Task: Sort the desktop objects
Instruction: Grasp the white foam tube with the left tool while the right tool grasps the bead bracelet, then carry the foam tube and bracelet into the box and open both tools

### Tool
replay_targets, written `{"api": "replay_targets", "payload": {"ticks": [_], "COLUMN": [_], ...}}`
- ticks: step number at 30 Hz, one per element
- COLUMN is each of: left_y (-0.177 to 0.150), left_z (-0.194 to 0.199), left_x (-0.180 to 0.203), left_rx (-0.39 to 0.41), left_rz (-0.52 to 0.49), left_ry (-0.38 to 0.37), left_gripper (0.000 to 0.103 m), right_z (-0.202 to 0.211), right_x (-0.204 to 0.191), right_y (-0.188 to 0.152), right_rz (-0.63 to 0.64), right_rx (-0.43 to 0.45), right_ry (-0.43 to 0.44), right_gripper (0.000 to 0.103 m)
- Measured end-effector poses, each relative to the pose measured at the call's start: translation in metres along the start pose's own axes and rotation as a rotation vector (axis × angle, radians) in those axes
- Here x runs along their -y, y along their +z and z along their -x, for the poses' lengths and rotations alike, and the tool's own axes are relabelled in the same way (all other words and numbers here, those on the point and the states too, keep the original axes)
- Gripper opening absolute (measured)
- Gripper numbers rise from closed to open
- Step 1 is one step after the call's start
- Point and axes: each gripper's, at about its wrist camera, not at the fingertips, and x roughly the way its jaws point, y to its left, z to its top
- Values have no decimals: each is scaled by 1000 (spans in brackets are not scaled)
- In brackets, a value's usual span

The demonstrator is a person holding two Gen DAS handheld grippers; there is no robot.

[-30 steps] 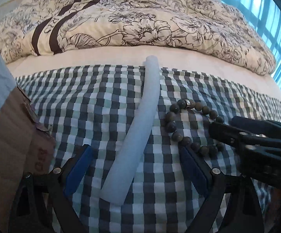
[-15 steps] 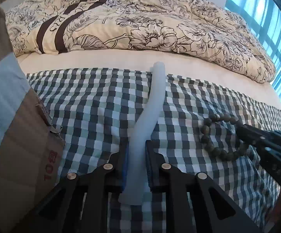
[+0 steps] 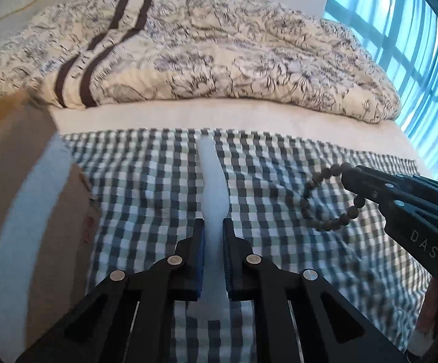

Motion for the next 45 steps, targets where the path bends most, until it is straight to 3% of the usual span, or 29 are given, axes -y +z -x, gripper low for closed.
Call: {"api": "replay_targets", "payload": {"ticks": [15, 30, 39, 45], "left_y": [5, -4, 3, 9], "left_z": [102, 165, 200, 228], "left_x": [22, 26, 5, -29], "left_rx": [143, 174, 205, 249], "left_rz": [-28, -6, 35, 91], "left_ry": [21, 37, 51, 84], "left_gripper": [10, 10, 10, 10], "right_z": [98, 162, 186, 192], "right_x": [-21, -51, -80, -112], "right_y": [-10, -22, -13, 6], "right_rz": [55, 109, 148, 186], "right_rx": [112, 180, 221, 253], "right_ry": [23, 68, 96, 132], "right_gripper": [11, 11, 11, 11]}}
